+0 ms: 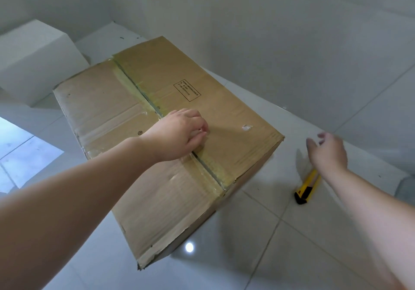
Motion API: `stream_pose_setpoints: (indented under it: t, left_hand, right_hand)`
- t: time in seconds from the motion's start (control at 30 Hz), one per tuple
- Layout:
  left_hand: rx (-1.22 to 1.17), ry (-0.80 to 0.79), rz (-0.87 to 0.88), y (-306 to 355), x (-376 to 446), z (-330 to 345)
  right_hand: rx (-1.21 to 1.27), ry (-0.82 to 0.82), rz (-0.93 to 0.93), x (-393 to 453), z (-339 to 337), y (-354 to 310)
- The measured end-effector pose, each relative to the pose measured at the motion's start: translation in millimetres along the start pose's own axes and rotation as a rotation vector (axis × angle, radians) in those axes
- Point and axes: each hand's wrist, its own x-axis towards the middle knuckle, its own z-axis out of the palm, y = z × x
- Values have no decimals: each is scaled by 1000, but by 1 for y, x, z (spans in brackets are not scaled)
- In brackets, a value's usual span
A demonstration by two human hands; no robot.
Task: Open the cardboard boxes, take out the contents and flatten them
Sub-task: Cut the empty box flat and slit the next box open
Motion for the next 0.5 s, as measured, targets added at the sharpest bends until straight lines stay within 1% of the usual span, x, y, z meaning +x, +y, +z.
stream_pose_setpoints:
  t: [0.07, 0.13, 0.2, 0.27, 0.3, 0.37, 0.5]
  left_hand:
    - [29, -35, 1, -4, -6, -2]
    - [73, -70, 25, -9, -14, -4]
    - [108, -103, 45, -12, -21, -6]
    - [151, -129, 68, -14, -26, -8]
    - [177, -144, 88, -14, -27, -10]
    - [232, -181, 107, -13, -29, -13]
    - [251, -220, 121, -14, -30, -14]
  right_hand:
    - [142, 79, -234, -10, -11, -50]
    - [180, 70, -536, -35, -15, -98]
    - [78, -39, -851, -71, -15, -136]
    - [-154, -182, -1066, -106, -11, -162]
    - [-270, -239, -1126, -119, -6, -169]
    - [-433, -298, -1171, -137, 2, -178]
    - [-461, -352, -1111, -151, 8, -186]
